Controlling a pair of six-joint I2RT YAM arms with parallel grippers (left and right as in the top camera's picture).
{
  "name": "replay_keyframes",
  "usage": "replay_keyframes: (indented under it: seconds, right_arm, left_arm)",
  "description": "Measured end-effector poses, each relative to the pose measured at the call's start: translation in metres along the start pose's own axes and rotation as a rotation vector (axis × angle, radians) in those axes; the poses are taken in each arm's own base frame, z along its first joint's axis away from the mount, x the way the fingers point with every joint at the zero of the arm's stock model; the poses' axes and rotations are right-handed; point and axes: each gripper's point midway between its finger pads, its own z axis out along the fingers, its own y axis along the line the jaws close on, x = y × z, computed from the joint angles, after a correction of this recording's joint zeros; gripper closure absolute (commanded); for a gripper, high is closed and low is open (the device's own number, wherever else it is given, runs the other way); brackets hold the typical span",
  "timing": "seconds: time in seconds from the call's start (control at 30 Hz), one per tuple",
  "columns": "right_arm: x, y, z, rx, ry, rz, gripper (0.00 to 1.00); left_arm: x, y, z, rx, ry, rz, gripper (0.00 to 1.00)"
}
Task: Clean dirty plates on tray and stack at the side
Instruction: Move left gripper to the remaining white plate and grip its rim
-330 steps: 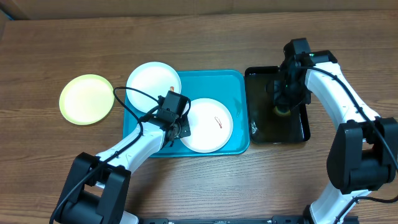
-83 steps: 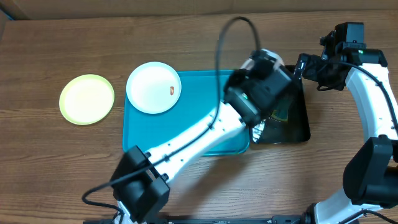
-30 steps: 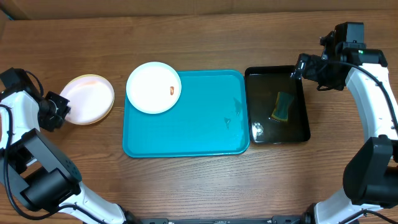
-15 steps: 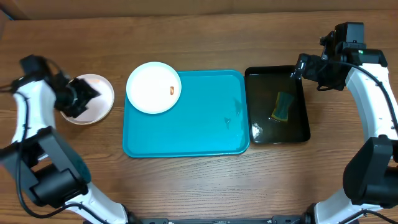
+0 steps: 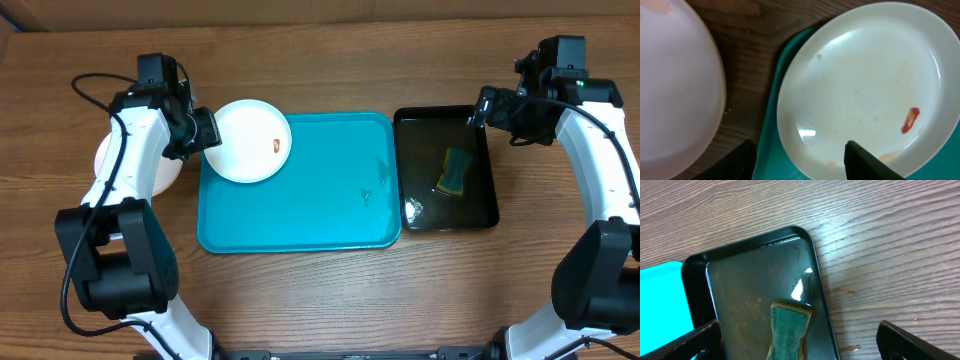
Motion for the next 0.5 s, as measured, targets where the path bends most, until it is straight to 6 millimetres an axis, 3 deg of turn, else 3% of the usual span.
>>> replay_keyframes:
  seconds: [0.17,0.37,0.47,0.5]
  right_arm:
    - [0.000,0.000,0.000,0.000,0.000,0.000,0.00]
    - [0.000,0.000,0.000,0.000,0.000,0.000,0.00]
    - [0.000,0.000,0.000,0.000,0.000,0.000,0.00]
    - [0.000,0.000,0.000,0.000,0.000,0.000,0.00]
  left_arm:
    - [0.000,0.007,0.017,-0.034,0.014,-0.003,0.43]
    - [0.007,0.013,0.048,-0.054,0.066,-0.002,0.67]
    - [0.008,0.012,0.052,-0.049,0.074,0.000,0.70]
    - [0.009,0.011,0.053,-0.042,0.075,0.000,0.77]
